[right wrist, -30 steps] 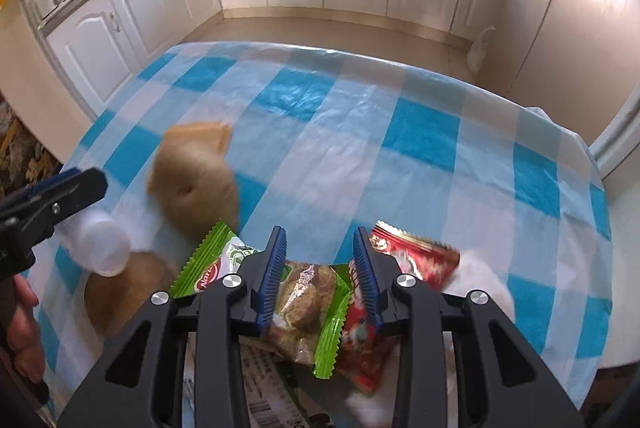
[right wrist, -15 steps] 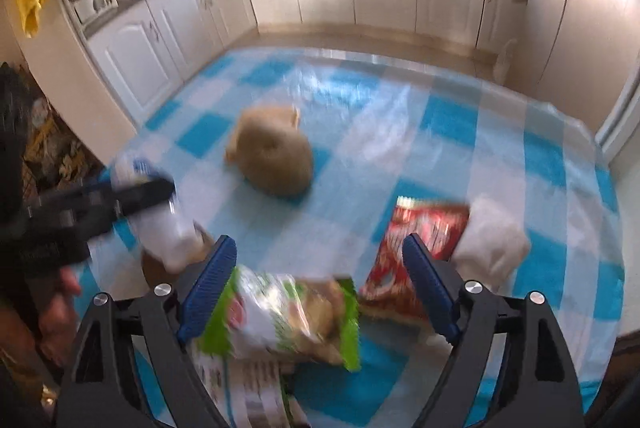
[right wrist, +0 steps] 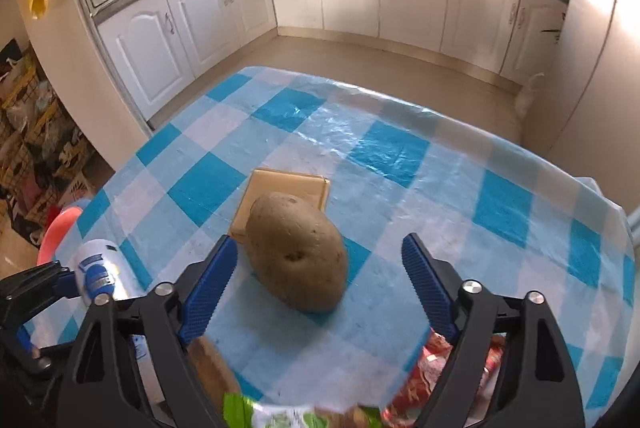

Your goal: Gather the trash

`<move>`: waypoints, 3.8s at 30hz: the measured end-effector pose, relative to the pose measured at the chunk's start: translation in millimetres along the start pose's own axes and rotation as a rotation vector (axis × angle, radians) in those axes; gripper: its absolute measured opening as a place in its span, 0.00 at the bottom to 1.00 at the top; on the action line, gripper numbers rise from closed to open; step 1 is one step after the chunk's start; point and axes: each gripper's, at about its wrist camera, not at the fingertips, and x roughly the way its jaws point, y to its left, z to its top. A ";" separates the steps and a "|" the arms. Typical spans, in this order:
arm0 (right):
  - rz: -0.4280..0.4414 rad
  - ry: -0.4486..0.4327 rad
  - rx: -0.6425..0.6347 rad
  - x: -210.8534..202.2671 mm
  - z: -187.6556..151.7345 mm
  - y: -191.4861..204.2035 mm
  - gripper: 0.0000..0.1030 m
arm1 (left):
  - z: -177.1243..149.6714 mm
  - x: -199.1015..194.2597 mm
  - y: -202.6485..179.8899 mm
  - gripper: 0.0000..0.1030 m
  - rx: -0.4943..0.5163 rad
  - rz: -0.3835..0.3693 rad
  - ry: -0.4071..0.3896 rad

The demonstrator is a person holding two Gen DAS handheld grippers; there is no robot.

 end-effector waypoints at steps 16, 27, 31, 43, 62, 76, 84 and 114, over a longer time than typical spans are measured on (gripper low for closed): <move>0.063 0.015 0.021 0.3 -23.6 4.2 0.51 | -0.9 -4.9 -1.4 0.73 -0.026 0.009 -0.020; 0.024 -0.015 -0.028 -37.5 -49.8 15.1 0.29 | -9.1 -18.5 10.2 0.69 -0.101 -0.031 -0.002; 0.024 -0.014 -0.012 -37.2 -48.9 11.8 0.30 | -11.6 -19.7 12.0 0.72 -0.108 -0.020 0.006; -0.005 0.011 -0.036 -13.6 -36.6 15.9 0.63 | -24.2 -25.5 19.4 0.78 -0.052 -0.059 0.018; 0.046 0.001 0.031 -18.3 -55.0 13.5 0.54 | -33.4 -28.0 13.9 0.78 0.017 -0.078 0.031; 0.062 -0.028 -0.027 -56.6 -88.9 43.9 0.54 | -34.5 -28.8 8.9 0.78 -0.026 -0.030 0.025; 0.097 -0.026 0.041 -69.5 -112.5 47.1 0.54 | -30.4 -14.0 -4.7 0.72 0.022 0.019 0.074; 0.143 -0.097 0.281 -99.5 -126.4 21.7 0.54 | -12.9 -23.6 1.6 0.42 0.133 0.142 0.044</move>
